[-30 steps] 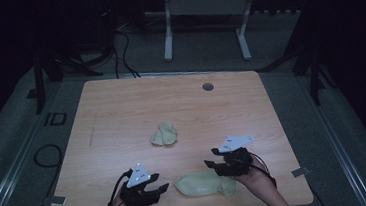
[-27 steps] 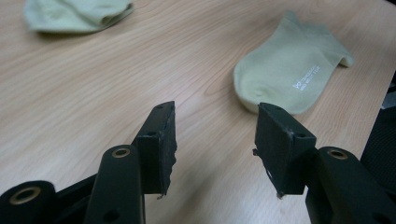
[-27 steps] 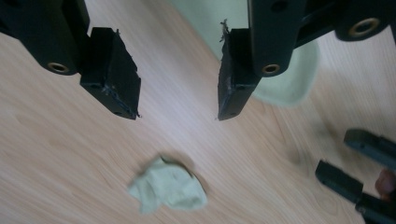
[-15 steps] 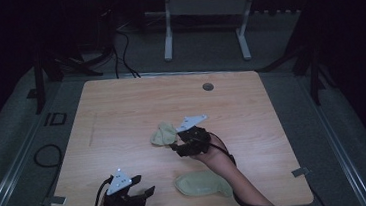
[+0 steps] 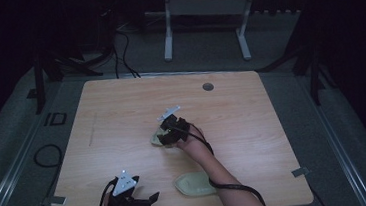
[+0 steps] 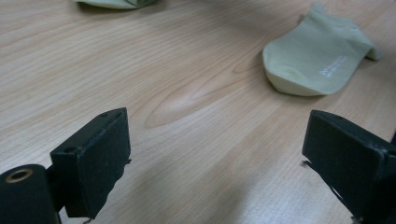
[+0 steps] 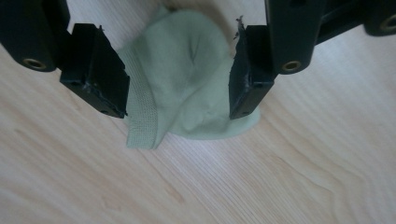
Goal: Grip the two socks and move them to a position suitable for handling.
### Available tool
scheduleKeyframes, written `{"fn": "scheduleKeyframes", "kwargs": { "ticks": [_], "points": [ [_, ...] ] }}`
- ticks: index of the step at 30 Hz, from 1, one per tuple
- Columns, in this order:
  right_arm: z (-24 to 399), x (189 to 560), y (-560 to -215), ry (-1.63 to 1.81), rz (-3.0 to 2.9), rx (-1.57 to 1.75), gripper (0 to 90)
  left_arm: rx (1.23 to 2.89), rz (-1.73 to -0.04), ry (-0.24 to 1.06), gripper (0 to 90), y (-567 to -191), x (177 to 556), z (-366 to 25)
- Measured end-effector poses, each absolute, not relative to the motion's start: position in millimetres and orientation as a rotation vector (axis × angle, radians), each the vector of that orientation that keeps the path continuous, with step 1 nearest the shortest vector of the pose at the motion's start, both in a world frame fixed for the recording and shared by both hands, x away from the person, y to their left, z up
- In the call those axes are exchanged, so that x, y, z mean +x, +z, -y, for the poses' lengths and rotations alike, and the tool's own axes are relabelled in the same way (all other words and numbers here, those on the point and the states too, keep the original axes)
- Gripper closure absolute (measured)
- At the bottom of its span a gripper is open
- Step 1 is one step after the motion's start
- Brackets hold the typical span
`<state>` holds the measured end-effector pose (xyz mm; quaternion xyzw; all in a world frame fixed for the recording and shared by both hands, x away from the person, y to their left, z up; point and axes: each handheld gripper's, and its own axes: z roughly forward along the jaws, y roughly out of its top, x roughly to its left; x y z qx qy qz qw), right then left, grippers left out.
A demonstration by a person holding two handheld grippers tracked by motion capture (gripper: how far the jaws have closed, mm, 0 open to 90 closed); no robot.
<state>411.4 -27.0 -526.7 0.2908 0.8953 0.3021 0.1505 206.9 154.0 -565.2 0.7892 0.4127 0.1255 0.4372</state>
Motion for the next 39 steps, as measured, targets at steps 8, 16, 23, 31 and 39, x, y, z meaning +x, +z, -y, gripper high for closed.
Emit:
{"fn": "scheduleKeyframes", "kwargs": {
  "ticks": [8,16,23,31,39],
  "points": [
    [18,424,-549,0.765,-2.573,0.869,31.6,1.974,-1.043,0.327,5.4,-567,208,-156],
    [19,417,-554,0.854,-2.593,0.893,47.5,1.968,-1.049,0.333,5.4,-567,209,-157],
    [13,412,-552,0.823,-2.596,0.850,72.9,1.968,-1.053,0.332,5.4,-568,209,-158],
    [17,408,-539,0.789,-2.574,0.835,75.8,1.960,-1.062,0.333,5.4,-568,210,-160],
    [44,403,-521,0.819,-2.538,0.867,75.7,1.958,-1.059,0.335,5.4,-567,209,-159]
  ]
}}
